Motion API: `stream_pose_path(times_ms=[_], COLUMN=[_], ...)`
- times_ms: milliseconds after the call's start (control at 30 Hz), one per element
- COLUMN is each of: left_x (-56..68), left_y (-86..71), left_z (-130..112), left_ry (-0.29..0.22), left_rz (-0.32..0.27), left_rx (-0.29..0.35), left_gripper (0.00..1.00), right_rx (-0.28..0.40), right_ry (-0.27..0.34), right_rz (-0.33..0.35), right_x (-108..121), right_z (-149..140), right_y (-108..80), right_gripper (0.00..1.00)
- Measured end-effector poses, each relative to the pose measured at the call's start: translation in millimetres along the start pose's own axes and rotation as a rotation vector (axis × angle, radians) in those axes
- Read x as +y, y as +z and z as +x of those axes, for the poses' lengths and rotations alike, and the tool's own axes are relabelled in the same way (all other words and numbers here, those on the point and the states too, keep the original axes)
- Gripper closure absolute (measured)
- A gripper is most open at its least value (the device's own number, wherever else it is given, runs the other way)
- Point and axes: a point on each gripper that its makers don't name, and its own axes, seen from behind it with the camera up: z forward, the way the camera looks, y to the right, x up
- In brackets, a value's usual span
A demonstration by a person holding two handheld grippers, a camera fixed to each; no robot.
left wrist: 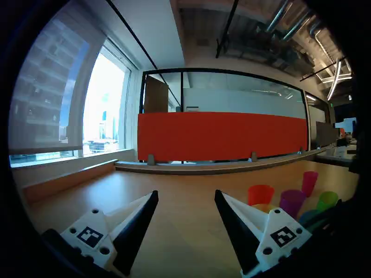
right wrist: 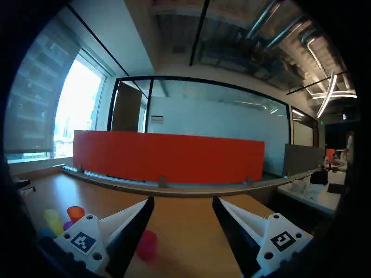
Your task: Pour water
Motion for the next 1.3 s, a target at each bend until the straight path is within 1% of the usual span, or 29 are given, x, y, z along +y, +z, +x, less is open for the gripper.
stream_pose_path(times_ms=[200,600,900,1200,1300], left_x=[0.2,0.8,0.8,1.5,2.0], left_y=[0.9,2.1,2.4,2.2,2.4], left_z=[-5.1,-5.3,-5.3,-5.9,-5.8], left_ry=[0.0,0.002,0.002,0.002,0.002], left_rz=[0.0,-0.003,-0.006,-0.006,-0.006], left_rx=[-0.017,-0.025,-0.025,-0.025,-0.025], left_gripper=[0.1,0.1,0.1,0.1,0.1], right_rx=[-0.001,0.0,0.025,0.047,0.06], right_ry=[-0.007,-0.005,0.015,0.004,0.011], right_rz=[-0.003,0.004,0.019,0.031,0.032], right_x=[-0.7,-0.7,-0.3,2.3,2.7], right_z=[0.4,0.3,5.0,4.1,5.4], right_y=[-2.0,-3.0,-6.1,-8.1,-8.6], right_gripper=[0.03,0.03,0.03,0.03,0.02])
